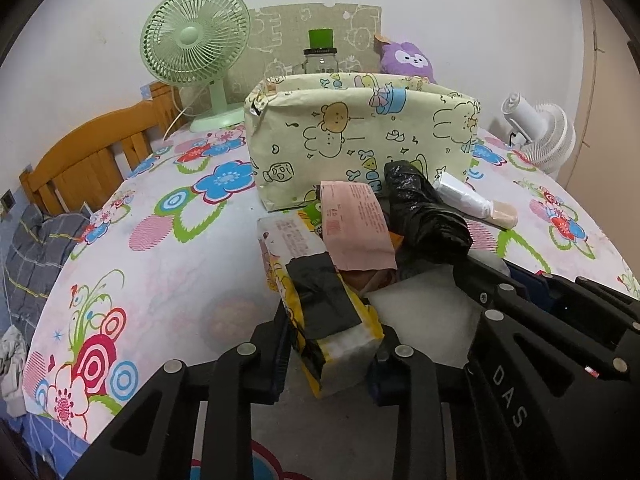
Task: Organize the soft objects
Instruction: 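Grasp the yellow cartoon pack with the left tool while the right tool grasps the white tissue pack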
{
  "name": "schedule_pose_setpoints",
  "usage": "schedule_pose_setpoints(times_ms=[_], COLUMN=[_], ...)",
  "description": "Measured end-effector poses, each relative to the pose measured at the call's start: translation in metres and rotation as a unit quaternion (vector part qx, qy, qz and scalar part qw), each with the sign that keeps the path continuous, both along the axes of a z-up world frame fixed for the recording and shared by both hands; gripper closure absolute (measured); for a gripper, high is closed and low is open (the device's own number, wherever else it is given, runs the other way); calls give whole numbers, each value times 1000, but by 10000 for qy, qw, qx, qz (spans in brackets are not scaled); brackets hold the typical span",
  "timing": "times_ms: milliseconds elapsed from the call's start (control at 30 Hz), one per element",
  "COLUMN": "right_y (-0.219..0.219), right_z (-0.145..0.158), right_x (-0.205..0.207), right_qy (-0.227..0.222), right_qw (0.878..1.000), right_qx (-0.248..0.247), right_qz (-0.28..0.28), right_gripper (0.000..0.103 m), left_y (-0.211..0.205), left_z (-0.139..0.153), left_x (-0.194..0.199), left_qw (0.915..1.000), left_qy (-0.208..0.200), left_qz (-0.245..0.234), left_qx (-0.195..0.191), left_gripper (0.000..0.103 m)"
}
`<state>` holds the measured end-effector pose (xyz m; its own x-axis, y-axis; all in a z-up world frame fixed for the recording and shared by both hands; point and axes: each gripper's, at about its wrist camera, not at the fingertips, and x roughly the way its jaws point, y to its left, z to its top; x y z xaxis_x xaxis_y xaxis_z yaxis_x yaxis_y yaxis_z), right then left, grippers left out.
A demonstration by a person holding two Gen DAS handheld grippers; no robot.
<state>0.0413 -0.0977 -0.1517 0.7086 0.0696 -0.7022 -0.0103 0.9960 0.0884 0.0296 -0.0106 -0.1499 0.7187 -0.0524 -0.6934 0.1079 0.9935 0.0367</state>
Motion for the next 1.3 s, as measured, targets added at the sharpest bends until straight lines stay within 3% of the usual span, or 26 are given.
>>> schedule_pose_setpoints(times_ms=[600, 1300], right_y=[-2, -7], right_z=[39, 101], right_x=[-12, -16], right_qy=[-456, -1076], right_qw=[9989, 9942], right_qx=[-14, -21], right_qz=[-61, -88], right_gripper=[93, 93], left_y=[-1, -6], left_z=[37, 95], left_x=[-7, -7], left_qw=[9993, 9962], left_qy=[-341, -844], left_qz=[18, 65], left_qx=[-173, -197], left_gripper=[84, 84])
